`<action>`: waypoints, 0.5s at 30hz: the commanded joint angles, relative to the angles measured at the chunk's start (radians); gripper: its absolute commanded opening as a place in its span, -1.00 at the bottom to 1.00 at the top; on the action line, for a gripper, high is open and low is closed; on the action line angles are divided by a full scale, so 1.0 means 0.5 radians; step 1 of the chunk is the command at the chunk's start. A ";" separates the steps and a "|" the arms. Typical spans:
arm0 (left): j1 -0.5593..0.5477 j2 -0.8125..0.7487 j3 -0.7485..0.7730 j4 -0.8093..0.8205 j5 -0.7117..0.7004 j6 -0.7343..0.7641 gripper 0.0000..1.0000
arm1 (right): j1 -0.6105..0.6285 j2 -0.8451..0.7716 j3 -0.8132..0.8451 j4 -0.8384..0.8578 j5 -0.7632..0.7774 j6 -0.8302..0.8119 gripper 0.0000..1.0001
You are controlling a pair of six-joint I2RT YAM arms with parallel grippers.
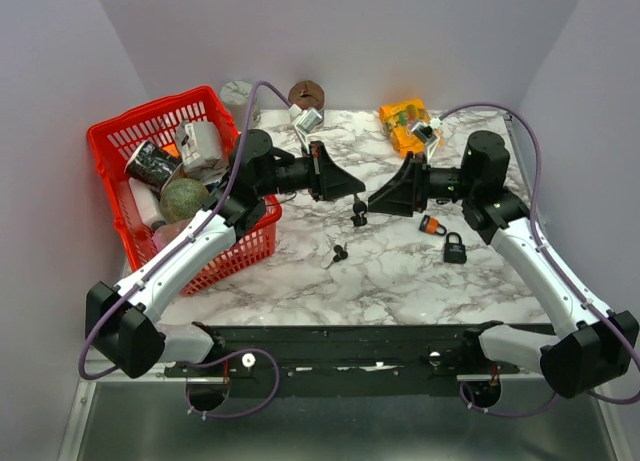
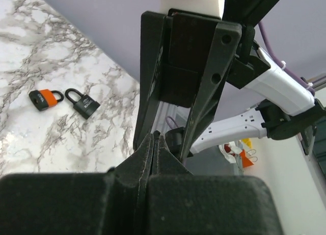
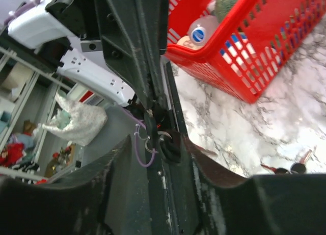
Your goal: Unlock with the key
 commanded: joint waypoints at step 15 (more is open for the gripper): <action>0.006 -0.040 -0.007 0.056 0.005 0.032 -1.00 | 0.198 0.103 0.019 0.209 -0.009 0.150 -0.99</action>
